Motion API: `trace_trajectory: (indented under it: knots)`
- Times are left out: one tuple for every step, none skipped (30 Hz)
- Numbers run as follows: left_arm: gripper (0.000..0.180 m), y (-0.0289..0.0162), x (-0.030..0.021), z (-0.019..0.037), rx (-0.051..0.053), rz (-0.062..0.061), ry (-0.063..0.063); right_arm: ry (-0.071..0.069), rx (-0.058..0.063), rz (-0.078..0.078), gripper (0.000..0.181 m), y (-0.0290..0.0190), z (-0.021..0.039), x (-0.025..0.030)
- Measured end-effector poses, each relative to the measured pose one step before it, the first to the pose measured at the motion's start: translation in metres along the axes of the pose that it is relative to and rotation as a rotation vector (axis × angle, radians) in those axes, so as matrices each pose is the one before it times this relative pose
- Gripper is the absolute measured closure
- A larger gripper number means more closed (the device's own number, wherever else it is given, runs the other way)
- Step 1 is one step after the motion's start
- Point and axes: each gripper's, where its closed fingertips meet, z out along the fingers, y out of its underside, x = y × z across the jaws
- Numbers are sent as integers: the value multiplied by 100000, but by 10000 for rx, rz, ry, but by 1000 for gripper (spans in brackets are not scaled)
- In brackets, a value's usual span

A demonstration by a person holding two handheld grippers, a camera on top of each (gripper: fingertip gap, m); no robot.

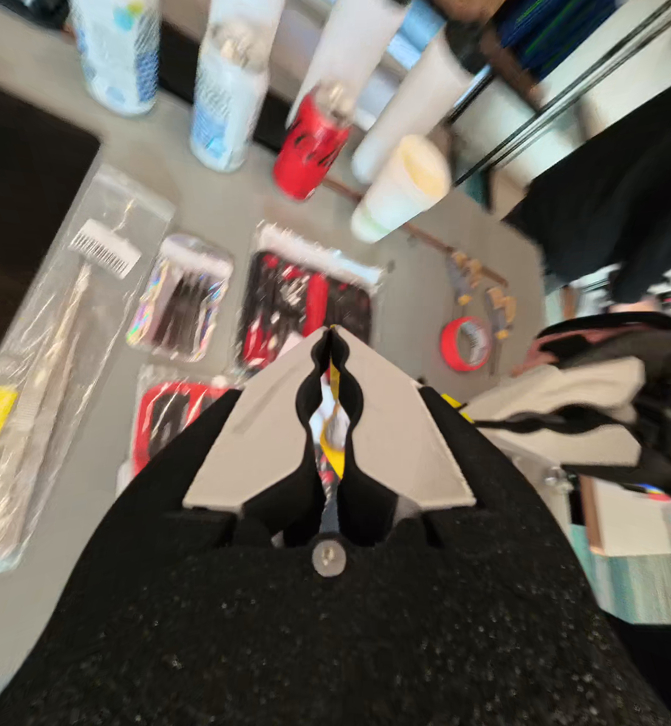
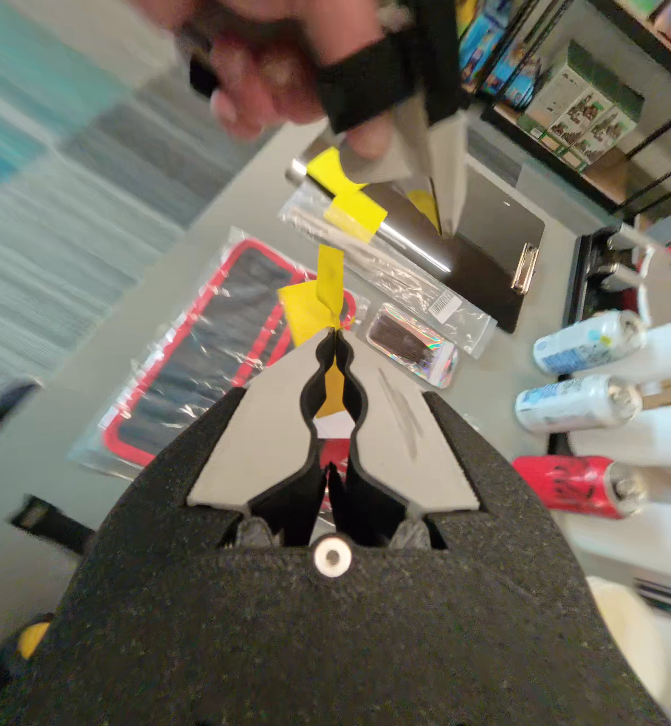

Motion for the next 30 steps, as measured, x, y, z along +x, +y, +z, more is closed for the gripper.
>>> trace_trajectory:
  knots:
    - [180, -497, 214, -391, 206, -71, 216, 159, 153, 566, 181, 98, -1268, 892]
    - [180, -63, 28, -102, -36, 51, 54, 272, -23, 147, 181, 324, -1041, 927]
    - [180, 156, 666, 85, -49, -177, 524, -134, 287, 665, 181, -121, -948, 480]
    - [180, -403, 994, -72, 379, -181, 699, -137, 246, 776, 181, -43, -800, 540]
    - [180, -570, 922, -170, 469, -218, 601, 90, -70, 360, 181, 433, -590, 703]
    - [180, -321, 757, -70, 270, -303, 506, -33, -92, 220, 181, 510, -479, 341]
    - [180, -336, 1127, 49, 317, -325, 764, -232, 239, 467, 181, 0, -483, 28]
    - [180, -325, 948, 143, 363, -212, 605, 53, 80, 330, 181, 51, -462, 340]
    - [180, 125, 278, 308, 25, -10, 108, 42, -173, -19, 181, 264, -251, 185]
    - [172, 506, 369, 430, -249, 275, 133, -79, -9, 130, 181, 14, -186, 36]
    - [170, 454, 591, 357, -253, 407, 196, -116, 212, 317, 181, -311, -207, 124]
    - [168, 132, 473, 297, -125, 328, 87, -8, -32, 76, 181, -19, -124, 184]
    - [160, 97, 351, 315, -192, 345, 9, 127, -199, -194, 181, 187, -58, 237]
    - [146, -25, 408, 329, -160, 320, 38, -56, 7, -42, 181, -105, -52, 36]
    - [143, -121, 1018, 151, -192, 288, 193, -313, 146, 236, 181, -335, -56, -296]
    - [140, 184, 448, 296, -355, 415, 5, -185, 159, 122, 181, -373, 10, -222]
    - [134, 373, 261, 316, -460, 373, -108, 4, -4, -66, 181, -168, 27, -60]
    - [132, 366, 439, 272, -426, 152, 80, 83, -86, -148, 181, -88, 91, -13]
    - [130, 225, 261, 217, -247, 3, 39, 15, -21, -190, 181, -227, 122, -189]
    - [127, 86, 611, 144, -97, -186, 315, -30, 70, -112, 181, -376, 116, -303]
    - [128, 139, 513, 103, -41, -188, 285, -121, 23, -46, 181, -311, 249, -422]
    - [133, 235, 76, 104, -20, 91, -95, -51, -44, -56, 181, -192, 295, -242]
    - [139, 559, 161, 115, -201, 97, -57, -14, 13, -117, 181, -304, 329, -212]
    - [154, 486, 390, 41, -154, 32, 93, -142, 68, -51, 181, -449, 338, -365]
    - [161, 91, 5, -116, 96, -6, -193, -190, 101, -25, 181, -520, 349, -445]
    - [161, 153, -208, -341, 35, 5, -194, -110, 138, -22, 181, -559, 169, -317]
    - [155, -243, -184, -818, 288, 47, -77, -160, 107, 19, 181, -558, 258, -218]
    - [144, -458, -584, -1145, 423, -12, -205, -279, 303, 189, 181, -861, 244, -210]
    - [136, -667, -492, -1455, 645, -27, -54, -377, 423, 421, 181, -1128, 272, -189]
    - [129, -710, -1, -1464, 615, -75, 222, -467, 506, 513, 181, -1327, 338, -219]
